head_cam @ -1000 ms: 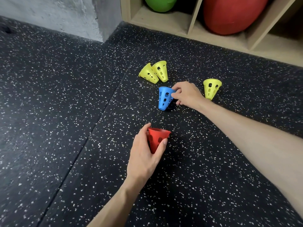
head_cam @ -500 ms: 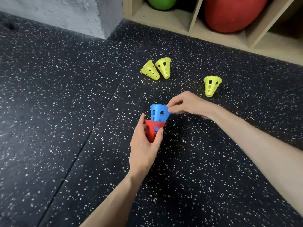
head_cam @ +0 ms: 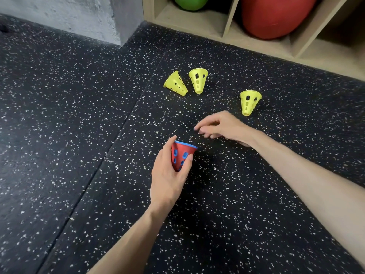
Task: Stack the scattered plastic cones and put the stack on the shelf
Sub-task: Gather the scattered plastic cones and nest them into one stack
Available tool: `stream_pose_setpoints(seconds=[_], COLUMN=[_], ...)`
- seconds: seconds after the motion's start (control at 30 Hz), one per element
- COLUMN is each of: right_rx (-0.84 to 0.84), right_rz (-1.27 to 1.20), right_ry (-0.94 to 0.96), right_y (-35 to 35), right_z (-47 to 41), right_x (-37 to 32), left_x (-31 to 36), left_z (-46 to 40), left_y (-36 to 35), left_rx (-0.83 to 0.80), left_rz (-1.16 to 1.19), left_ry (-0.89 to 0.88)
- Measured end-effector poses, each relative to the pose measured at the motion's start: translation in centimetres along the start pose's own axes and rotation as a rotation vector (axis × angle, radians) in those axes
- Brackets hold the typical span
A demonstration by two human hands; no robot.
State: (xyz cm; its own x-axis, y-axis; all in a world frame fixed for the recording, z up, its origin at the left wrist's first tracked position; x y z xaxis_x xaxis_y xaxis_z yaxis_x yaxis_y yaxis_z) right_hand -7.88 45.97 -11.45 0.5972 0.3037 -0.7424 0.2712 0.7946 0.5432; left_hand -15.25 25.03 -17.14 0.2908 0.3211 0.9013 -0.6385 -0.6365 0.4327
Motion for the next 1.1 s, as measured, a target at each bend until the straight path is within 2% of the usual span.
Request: stream_pose_setpoints(seconds=[0.1, 0.2, 0.27, 0.37, 0.57, 0.87, 1.1], right_rx=[0.356, 0.555, 0.629, 0.610, 0.432, 0.604, 0.567], right_rz=[0.013, 0.089, 0.179, 0.213, 0.212, 0.273, 0.014], right_ry=[0.014, -0.021, -0.066, -0.149, -0.215, -0.149, -0.088], right_y=[4.3, 7.6, 9.4, 11.1, 12.1, 12.3, 10.2], right_z=[0.1, 0.7, 0.7, 0.5, -0.2, -0.9, -0.3], right_x=[1.8, 3.7, 5.0, 6.5, 7.5, 6.5, 4.9], left_x=[-0.1, -0.2, -0.1, 0.0, 0.0, -0.1, -0.1], left_z=[0.0, -0.1, -0.1, -0.1, -0.1, -0.1, -0.1], left_y=[-0.1, -0.1, -0.1, -0.1, 0.0, -0.1, -0.1], left_rx=[-0.004, 0.005, 0.014, 0.023, 0.030, 0.031, 0.024], left_rz=[0.008, 0.023, 0.022, 0.027, 0.042, 0.035, 0.034], left_ry=[-0.004, -0.008, -0.011, -0.015, -0.018, -0.011, -0.005])
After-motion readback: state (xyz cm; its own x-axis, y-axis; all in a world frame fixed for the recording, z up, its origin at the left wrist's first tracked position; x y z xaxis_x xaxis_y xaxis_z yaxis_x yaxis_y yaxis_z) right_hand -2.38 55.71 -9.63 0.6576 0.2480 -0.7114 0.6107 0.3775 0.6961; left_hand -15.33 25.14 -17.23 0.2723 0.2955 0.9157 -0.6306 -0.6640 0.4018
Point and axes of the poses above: each hand's wrist, its own z-axis away from the middle knuckle, its own y-axis out of the back of the hand, x = y × z, the point moved 6 cm from there along -z, towards the middle knuckle, and after that the axes turned 1 degree about -y, right-handed, at the moved point
